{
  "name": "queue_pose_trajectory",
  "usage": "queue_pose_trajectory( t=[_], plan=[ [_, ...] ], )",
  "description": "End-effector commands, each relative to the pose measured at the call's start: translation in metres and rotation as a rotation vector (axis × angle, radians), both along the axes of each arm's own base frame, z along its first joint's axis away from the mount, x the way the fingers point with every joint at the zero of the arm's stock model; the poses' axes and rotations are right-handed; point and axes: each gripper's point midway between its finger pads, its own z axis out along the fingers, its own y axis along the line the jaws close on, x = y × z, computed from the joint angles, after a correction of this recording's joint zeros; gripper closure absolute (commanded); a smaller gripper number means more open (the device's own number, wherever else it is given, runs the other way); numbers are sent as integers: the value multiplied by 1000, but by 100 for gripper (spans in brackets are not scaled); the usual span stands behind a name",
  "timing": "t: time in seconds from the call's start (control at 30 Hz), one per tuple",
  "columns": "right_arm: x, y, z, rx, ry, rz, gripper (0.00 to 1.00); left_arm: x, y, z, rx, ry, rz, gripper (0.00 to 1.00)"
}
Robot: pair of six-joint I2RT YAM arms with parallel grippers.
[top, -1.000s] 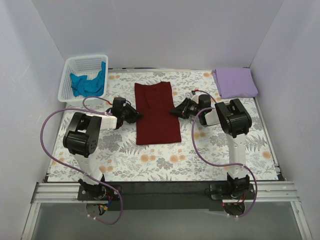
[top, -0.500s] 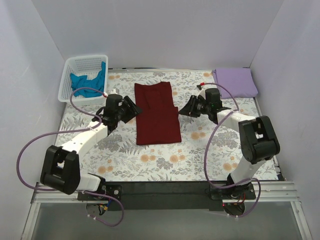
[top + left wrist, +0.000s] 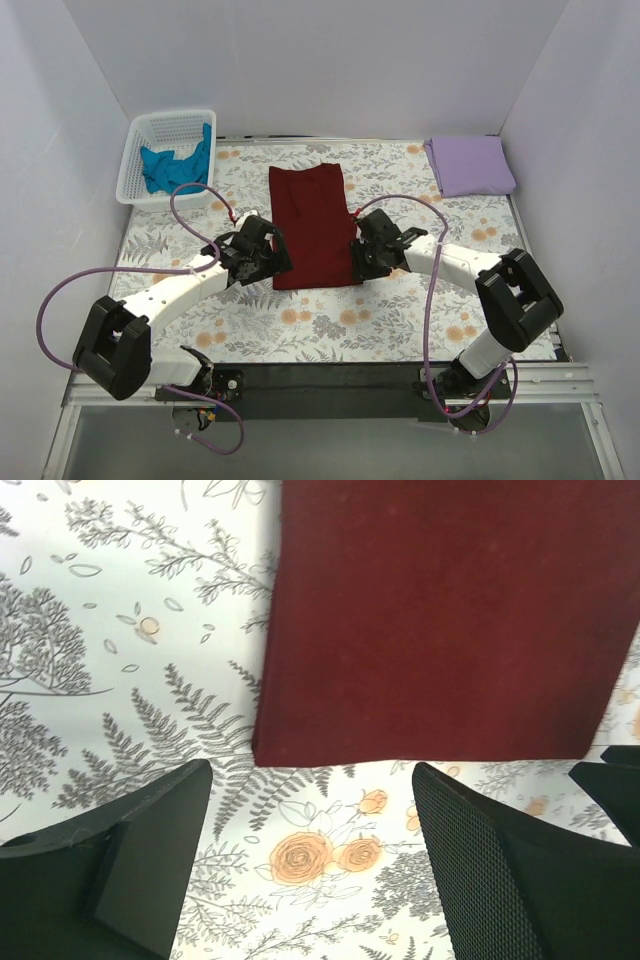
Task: Fold and stack the t-shirts
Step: Fold the tshirt
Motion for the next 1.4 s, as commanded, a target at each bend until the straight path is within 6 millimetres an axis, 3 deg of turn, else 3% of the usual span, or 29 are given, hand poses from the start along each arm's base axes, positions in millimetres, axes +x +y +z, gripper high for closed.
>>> queue_pose_trajectory(
  t=[0.0,0.3,0.57,0.7,0.9,1.13,1.37],
  plan=[
    [4,-8,-1,-128,-29,-17,52,-8,14,-4,79,8,16,19],
    [3,2,-10,-146,-8,2,53,-12,9,-17,96,45,8,25],
    [13,10,6,-135,-54,-11,53,-13,7,-20,95,48,3,25],
    [10,14,-7,-143,-13,6,53,-14,5,-23,94,56,-2,26],
    [0,-5,-31,-255,33,-3,53,-14,5,-22,95,53,-1,26],
    [-10,-15,-41,-329,58,2,55,-17,4,-24,98,64,-9,26],
    [-22,-19,-49,-366,90,24,65,-17,4,-23,101,75,-3,26]
  ],
)
